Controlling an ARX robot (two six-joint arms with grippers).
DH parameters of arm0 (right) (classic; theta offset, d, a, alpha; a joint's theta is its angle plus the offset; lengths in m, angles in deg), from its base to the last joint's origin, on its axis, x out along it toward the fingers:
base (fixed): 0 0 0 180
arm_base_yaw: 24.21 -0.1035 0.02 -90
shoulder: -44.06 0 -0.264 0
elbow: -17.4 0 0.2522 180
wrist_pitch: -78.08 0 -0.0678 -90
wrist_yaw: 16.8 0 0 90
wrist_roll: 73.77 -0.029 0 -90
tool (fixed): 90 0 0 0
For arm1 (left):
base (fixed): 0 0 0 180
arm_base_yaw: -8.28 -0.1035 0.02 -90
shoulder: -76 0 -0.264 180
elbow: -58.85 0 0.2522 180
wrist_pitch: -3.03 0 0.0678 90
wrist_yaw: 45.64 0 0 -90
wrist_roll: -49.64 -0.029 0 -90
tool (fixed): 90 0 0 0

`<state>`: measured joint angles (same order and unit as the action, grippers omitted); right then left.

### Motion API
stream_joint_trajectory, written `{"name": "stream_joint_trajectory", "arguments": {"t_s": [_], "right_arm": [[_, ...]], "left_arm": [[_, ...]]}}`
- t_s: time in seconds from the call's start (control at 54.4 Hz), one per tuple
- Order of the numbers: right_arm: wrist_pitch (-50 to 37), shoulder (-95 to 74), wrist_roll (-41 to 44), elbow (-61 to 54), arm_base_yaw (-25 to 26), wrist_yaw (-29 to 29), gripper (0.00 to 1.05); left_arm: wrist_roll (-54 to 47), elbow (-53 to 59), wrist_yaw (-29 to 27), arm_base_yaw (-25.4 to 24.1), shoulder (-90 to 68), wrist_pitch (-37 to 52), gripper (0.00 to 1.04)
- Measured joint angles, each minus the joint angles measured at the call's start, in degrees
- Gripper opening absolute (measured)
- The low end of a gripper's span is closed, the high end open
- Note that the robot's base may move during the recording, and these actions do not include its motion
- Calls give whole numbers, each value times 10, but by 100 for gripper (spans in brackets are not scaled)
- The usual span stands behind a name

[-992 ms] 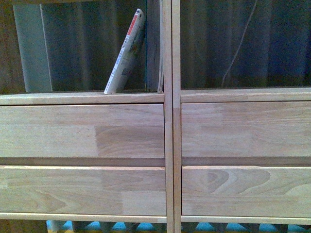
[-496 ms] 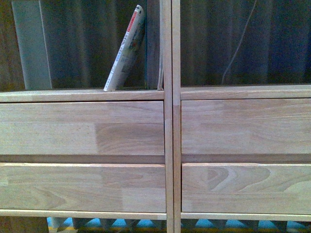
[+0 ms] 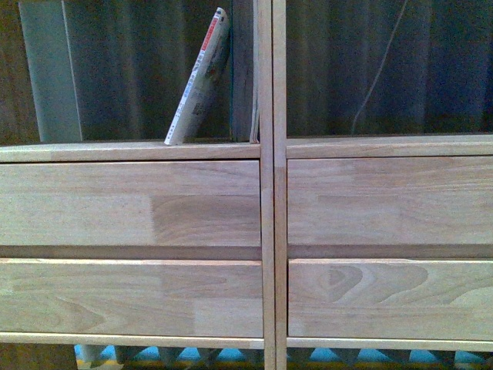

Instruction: Organize books on shelf

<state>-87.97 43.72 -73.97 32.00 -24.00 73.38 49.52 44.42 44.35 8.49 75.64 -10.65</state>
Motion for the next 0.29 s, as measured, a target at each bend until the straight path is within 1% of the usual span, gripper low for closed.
{"name": "stream_joint_trajectory", "arguments": {"t_s": [0.294], "right_arm": [[0,0,0,0,0,0,98]], "left_arm": [[0,0,0,0,0,0,97]]}}
